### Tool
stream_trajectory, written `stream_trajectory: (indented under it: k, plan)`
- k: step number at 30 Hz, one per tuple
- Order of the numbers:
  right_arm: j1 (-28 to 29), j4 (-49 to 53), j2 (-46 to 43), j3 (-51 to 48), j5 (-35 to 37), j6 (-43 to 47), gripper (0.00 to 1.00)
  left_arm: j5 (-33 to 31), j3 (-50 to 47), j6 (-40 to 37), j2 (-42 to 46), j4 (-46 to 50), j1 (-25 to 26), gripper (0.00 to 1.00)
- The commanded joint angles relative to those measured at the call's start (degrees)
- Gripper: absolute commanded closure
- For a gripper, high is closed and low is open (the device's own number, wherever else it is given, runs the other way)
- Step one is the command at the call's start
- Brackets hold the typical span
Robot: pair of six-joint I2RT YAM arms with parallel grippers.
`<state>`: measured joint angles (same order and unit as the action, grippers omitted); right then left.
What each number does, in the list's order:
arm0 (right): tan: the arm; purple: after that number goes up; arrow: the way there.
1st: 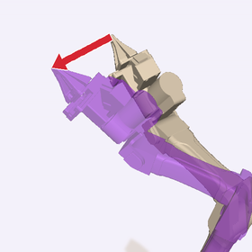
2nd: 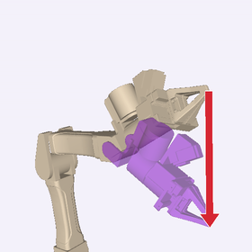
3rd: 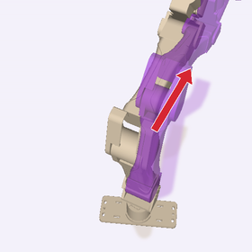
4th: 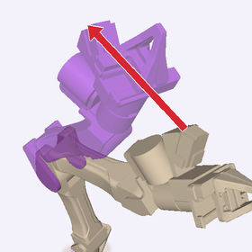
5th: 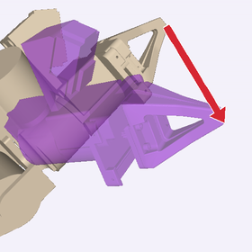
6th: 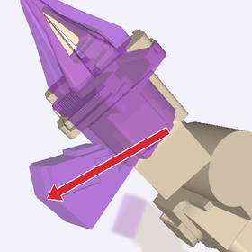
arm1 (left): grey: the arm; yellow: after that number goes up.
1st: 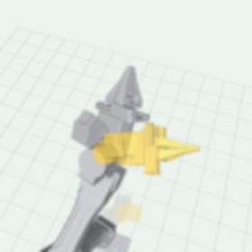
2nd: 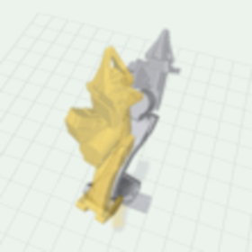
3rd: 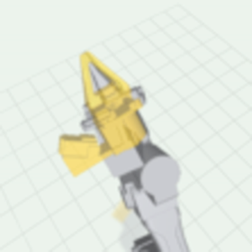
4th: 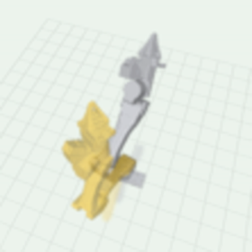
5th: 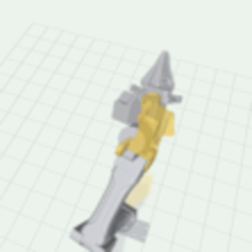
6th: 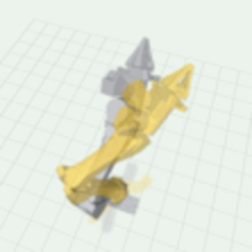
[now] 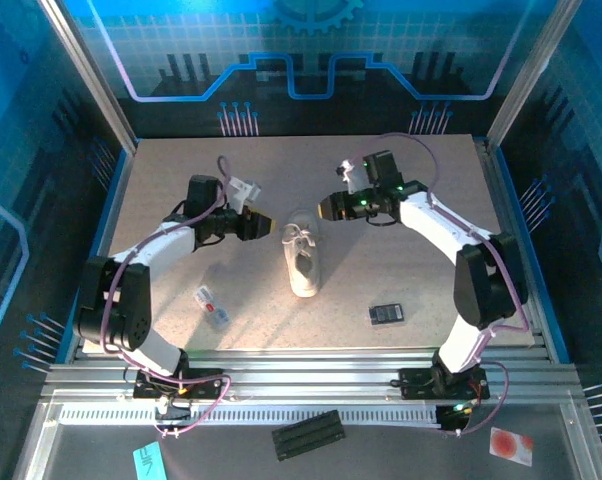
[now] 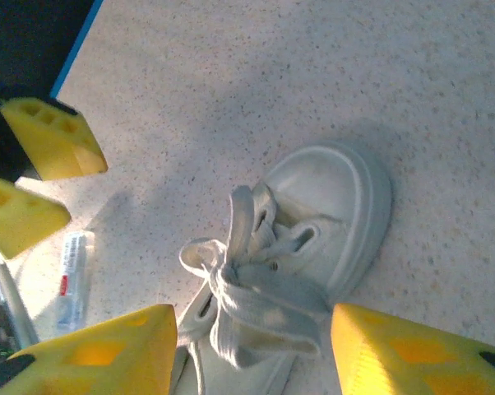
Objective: Tie the shoes
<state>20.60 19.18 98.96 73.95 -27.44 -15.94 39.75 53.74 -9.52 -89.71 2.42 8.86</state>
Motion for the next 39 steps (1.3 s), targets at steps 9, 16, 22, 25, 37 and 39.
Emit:
stream_trajectory:
  k: [9,16,22,25,37,39]
  plan:
    - [0.6,-10.7,2.2,-11.6,-5.2,-10.8,0.47,-11.6,3.3,-29.0,-4.5,9.0,7.7,0.53]
    - [1.9,-12.4,5.7,-10.6,-5.3,-12.2,0.47,-14.6,3.7,-32.4,-6.4,7.0,8.3,0.53]
    - [2.5,-11.8,7.6,-9.1,-5.5,-12.1,0.47,-13.9,5.4,-33.6,-9.2,7.0,8.8,0.52]
    - [2.9,-11.4,8.1,-8.6,-5.3,-11.7,0.47,-13.3,6.8,-33.7,-11.2,7.5,9.4,0.52]
    - [2.0,-8.9,6.4,-8.2,-0.6,-9.3,0.90,-16.1,7.9,-34.4,-11.4,12.0,11.0,1.00]
    - [1.7,-7.8,5.6,-8.3,0.8,-7.8,0.95,-17.1,7.0,-35.0,-10.1,12.6,10.7,1.00]
